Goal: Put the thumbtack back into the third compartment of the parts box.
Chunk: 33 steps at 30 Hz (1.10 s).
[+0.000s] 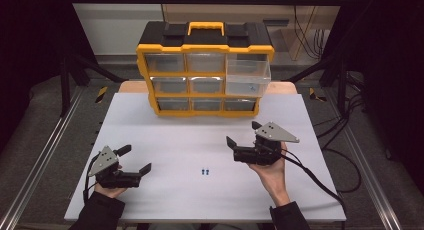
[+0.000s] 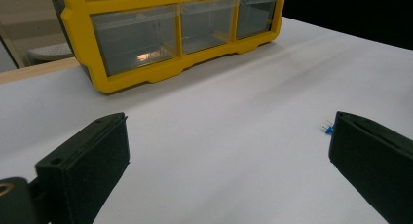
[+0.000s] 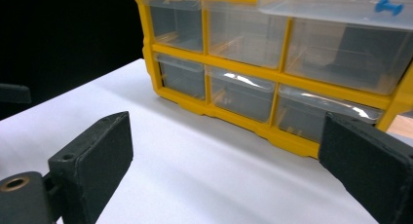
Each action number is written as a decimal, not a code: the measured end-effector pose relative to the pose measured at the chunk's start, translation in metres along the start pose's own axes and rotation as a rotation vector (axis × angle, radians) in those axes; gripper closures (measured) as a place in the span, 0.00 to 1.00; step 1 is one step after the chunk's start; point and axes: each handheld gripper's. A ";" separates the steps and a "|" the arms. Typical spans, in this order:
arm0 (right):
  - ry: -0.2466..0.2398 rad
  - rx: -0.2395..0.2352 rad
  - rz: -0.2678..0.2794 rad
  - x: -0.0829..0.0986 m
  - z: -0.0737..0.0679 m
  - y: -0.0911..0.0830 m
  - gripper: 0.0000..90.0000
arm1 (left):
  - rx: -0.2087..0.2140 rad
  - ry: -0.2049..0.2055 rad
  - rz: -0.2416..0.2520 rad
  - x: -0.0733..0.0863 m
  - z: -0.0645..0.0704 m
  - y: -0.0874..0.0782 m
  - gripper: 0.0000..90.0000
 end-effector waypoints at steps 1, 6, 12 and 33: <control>0.002 -0.003 -0.003 0.001 -0.001 0.001 0.07 | 0.000 0.000 0.001 0.000 0.000 0.000 0.01; 0.004 -0.032 -0.022 0.010 -0.010 0.005 0.07 | 0.000 0.000 0.001 0.000 0.000 0.000 0.01; 0.004 -0.059 -0.061 0.022 -0.019 0.011 0.07 | 0.000 0.001 0.001 0.000 0.000 0.000 0.01; -0.004 -0.072 -0.155 0.052 -0.036 0.029 0.09 | 0.000 -0.001 0.005 0.000 0.000 -0.001 0.01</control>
Point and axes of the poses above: each handheld gripper's, and its own axes: y roughly forward along the jaws, x roughly out of its underside, z roughly to its right, and after that the axes turned 7 degrees about z, right-handed
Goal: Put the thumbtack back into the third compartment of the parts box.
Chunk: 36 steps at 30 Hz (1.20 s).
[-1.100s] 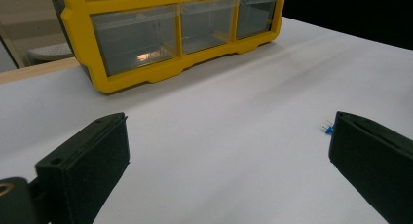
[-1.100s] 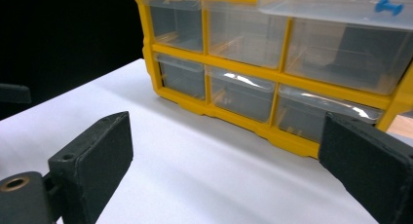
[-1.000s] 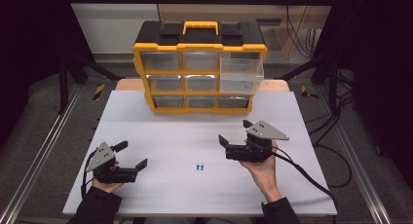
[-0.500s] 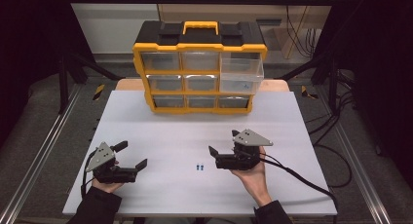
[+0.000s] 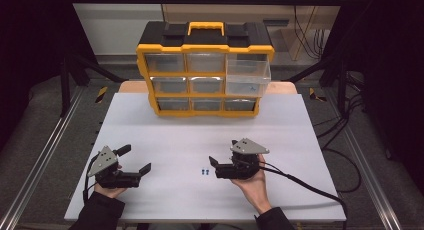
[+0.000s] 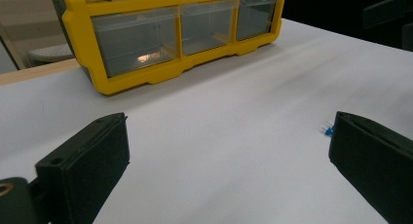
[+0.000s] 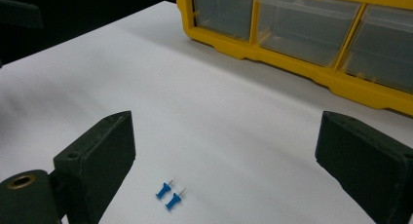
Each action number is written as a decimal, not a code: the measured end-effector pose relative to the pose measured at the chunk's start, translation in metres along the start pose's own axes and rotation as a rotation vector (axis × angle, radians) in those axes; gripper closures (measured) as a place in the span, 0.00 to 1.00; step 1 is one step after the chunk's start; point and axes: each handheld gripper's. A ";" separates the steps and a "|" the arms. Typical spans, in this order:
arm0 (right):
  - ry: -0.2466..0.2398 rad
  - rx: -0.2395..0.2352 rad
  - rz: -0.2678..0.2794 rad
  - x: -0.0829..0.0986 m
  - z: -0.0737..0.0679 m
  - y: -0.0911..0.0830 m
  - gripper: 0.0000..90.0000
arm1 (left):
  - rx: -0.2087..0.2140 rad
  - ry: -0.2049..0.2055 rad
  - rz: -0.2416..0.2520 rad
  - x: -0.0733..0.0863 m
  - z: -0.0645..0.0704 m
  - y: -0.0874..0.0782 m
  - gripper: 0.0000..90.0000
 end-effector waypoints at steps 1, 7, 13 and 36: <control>-0.004 -0.002 -0.008 0.002 -0.001 0.002 0.09 | 0.000 0.000 -0.001 0.000 0.000 0.000 0.01; -0.003 -0.012 -0.052 0.012 -0.005 0.010 0.10 | -0.002 -0.003 0.000 0.000 0.000 0.000 0.01; 0.000 -0.016 -0.085 0.022 -0.008 0.019 0.12 | -0.002 -0.004 0.000 0.000 0.000 0.000 0.01; -0.024 -0.055 -0.189 0.044 -0.016 0.037 0.27 | -0.002 -0.003 -0.002 0.000 -0.001 0.000 0.01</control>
Point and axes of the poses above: each handheld gripper's, and its own axes: y roughly forward along the jaws, x roughly out of its underside, z roughly to its right, and after that the axes turned 7 degrees about z, right-handed
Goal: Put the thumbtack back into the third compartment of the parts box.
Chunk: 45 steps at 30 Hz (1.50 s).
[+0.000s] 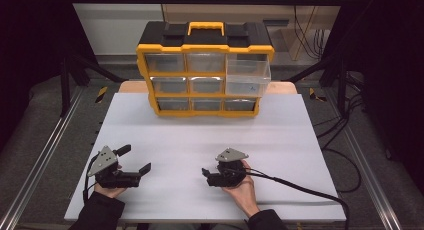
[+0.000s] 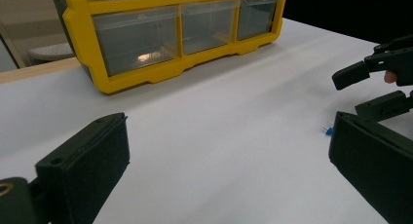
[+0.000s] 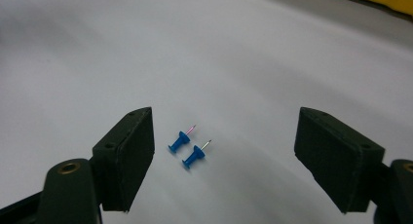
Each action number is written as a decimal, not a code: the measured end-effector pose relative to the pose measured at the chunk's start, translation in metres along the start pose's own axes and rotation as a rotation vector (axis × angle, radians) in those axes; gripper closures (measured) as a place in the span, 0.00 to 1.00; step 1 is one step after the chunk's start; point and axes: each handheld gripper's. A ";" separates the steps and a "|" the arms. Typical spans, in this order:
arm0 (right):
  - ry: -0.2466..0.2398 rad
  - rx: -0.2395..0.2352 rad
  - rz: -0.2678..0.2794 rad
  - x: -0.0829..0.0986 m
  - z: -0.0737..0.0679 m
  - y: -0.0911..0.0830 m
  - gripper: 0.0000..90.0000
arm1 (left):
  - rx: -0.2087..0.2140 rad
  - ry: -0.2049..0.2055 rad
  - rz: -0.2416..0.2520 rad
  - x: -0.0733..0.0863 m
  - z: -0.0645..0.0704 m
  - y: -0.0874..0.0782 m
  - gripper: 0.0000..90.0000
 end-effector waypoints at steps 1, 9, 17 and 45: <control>-0.002 0.001 -0.004 0.001 -0.001 0.001 0.28 | 0.000 0.000 0.000 0.000 0.000 0.000 0.01; -0.012 -0.005 -0.042 0.004 -0.002 0.006 0.39 | -0.001 0.000 0.000 0.000 0.000 0.000 0.01; -0.002 -0.012 -0.067 0.006 -0.002 0.010 0.51 | -0.001 0.000 -0.002 0.000 0.000 0.000 0.01; -0.024 -0.029 -0.094 0.008 -0.006 0.015 0.82 | -0.001 0.002 -0.004 0.000 0.000 0.000 0.01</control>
Point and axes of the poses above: each handheld gripper's, and its own axes: y roughly forward along the jaws, x roughly out of its underside, z roughly to its right, and after that the axes turned 7 degrees about z, right-handed
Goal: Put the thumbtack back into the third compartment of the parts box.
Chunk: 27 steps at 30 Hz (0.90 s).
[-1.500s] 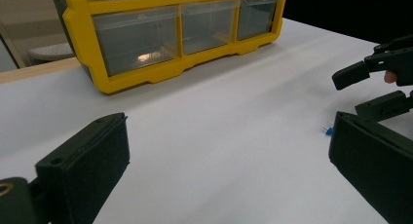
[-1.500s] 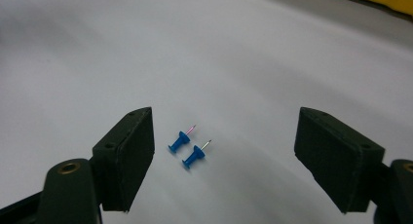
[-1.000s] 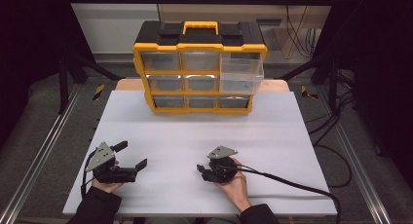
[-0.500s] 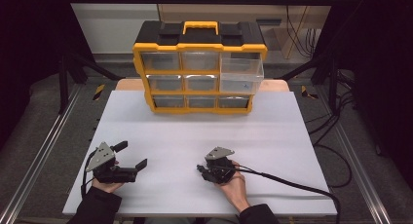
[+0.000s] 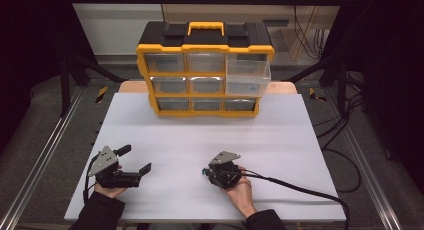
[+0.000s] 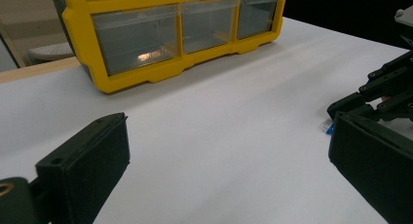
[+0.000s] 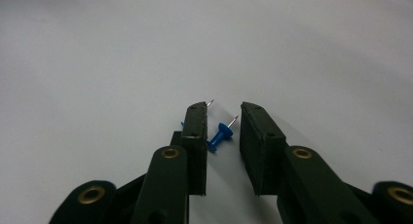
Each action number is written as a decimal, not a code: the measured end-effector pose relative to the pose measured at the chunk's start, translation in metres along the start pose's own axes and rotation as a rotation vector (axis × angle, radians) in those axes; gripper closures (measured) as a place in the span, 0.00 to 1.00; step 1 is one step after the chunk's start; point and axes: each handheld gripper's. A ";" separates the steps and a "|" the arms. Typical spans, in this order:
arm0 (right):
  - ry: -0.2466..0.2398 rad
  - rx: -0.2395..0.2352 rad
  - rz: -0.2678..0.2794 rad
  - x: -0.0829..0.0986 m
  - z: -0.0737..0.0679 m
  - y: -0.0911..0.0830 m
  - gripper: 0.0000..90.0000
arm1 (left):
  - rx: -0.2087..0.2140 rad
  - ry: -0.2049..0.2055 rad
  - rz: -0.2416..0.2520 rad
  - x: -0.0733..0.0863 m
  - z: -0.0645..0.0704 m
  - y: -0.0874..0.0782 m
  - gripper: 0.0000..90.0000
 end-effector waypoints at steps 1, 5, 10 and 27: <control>0.003 0.001 -0.001 0.000 0.000 0.000 0.84 | 0.000 0.000 0.000 0.000 0.000 0.000 0.01; 0.009 0.009 -0.002 0.000 0.000 0.000 0.87 | 0.000 0.000 0.000 0.000 0.000 0.000 0.01; 0.000 0.012 -0.001 0.000 0.001 0.000 0.92 | 0.001 0.000 0.000 0.000 0.000 0.000 0.01; 0.002 0.000 -0.010 -0.001 0.003 0.000 0.95 | 0.001 -0.001 0.001 0.000 0.000 0.000 0.01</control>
Point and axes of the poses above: each handheld gripper's, and its own axes: y roughly forward along the jaws, x roughly out of its underside, z roughly to its right, and after that the axes turned 7 degrees about z, right-handed
